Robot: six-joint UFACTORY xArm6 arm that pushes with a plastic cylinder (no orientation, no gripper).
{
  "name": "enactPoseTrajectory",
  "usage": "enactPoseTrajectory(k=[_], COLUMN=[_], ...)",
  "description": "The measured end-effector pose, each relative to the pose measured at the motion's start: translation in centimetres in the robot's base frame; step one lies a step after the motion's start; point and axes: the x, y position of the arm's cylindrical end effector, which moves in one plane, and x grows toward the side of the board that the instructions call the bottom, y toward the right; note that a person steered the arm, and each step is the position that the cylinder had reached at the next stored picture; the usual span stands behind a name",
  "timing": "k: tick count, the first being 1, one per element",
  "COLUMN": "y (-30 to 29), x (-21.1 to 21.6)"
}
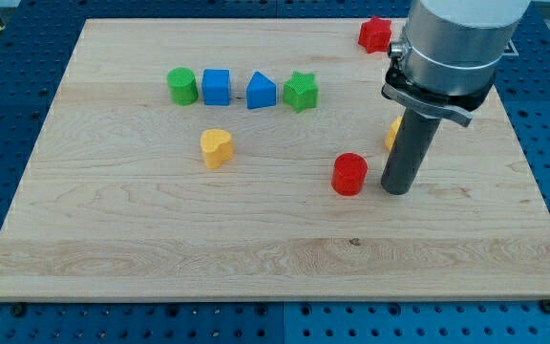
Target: Move the red circle diagonal to the blue triangle
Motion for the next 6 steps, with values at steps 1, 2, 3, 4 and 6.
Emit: enactPoseTrajectory(k=[1, 2, 3, 4, 6], y=[0.0, -0.6, -2.2, -3.9, -5.5], x=[0.0, 0.0, -0.3, -1.8, -3.8])
